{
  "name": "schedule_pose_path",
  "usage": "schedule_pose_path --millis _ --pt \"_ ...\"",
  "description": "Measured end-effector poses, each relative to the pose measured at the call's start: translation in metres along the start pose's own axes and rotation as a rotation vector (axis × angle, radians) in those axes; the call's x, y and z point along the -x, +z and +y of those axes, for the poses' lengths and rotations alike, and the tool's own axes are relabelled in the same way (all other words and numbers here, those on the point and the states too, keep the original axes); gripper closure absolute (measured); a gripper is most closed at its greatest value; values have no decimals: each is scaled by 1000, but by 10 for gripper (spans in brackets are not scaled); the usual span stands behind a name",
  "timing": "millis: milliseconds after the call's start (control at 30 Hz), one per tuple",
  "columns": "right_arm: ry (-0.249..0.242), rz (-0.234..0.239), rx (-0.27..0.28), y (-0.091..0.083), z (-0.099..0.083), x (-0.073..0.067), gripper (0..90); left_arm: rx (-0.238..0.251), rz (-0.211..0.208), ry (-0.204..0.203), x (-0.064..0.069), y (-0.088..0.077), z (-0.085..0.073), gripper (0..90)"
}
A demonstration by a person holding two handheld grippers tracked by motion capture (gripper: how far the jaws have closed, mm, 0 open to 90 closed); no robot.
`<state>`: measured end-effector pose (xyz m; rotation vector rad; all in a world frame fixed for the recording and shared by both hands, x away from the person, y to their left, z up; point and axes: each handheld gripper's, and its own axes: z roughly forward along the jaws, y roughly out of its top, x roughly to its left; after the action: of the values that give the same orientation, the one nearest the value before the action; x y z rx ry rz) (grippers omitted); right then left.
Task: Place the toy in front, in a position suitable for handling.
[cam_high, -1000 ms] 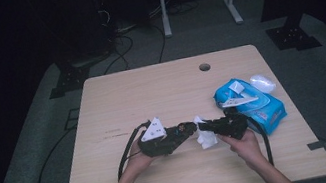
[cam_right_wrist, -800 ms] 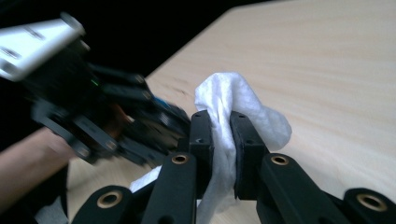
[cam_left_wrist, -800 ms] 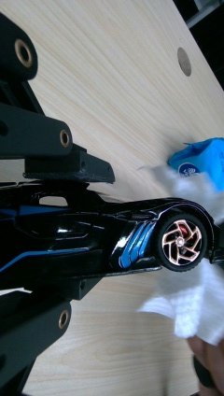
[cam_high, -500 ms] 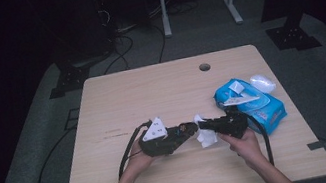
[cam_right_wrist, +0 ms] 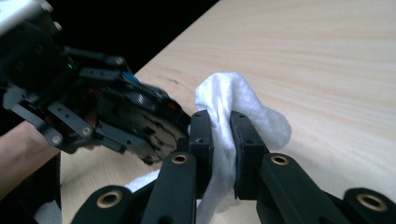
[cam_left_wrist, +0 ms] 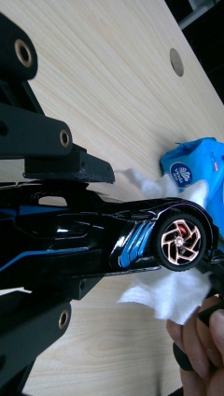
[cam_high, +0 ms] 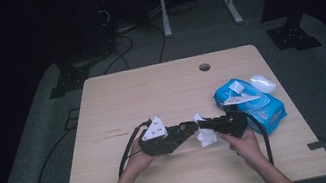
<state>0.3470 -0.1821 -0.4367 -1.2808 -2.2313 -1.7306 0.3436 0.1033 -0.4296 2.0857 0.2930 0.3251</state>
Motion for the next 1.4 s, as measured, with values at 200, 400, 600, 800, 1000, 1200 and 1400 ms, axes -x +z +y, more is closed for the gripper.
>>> schedule_pose_path --millis 200,400,600,800,1000,1200,1400 --pt "-45 25 52 -7 13 -16 800 -38 -6 12 2 6 -2 569" --pt "-119 32 43 -3 15 -34 800 -54 -5 19 4 10 -1 571" --pt "-116 -34 2 -2 10 -21 800 -9 4 19 1 3 7 657" --pt "-88 -67 -49 6 0 -7 800 -60 -19 -5 -4 8 7 699" --pt "-103 -59 -48 10 2 -13 799 -56 -18 -37 -9 0 6 670" --pt "-129 -39 -57 14 3 -23 799 -68 -18 -75 -14 -11 0 623" --pt "-152 -20 -72 19 7 -32 799 -58 -18 -178 -24 -22 -16 561"
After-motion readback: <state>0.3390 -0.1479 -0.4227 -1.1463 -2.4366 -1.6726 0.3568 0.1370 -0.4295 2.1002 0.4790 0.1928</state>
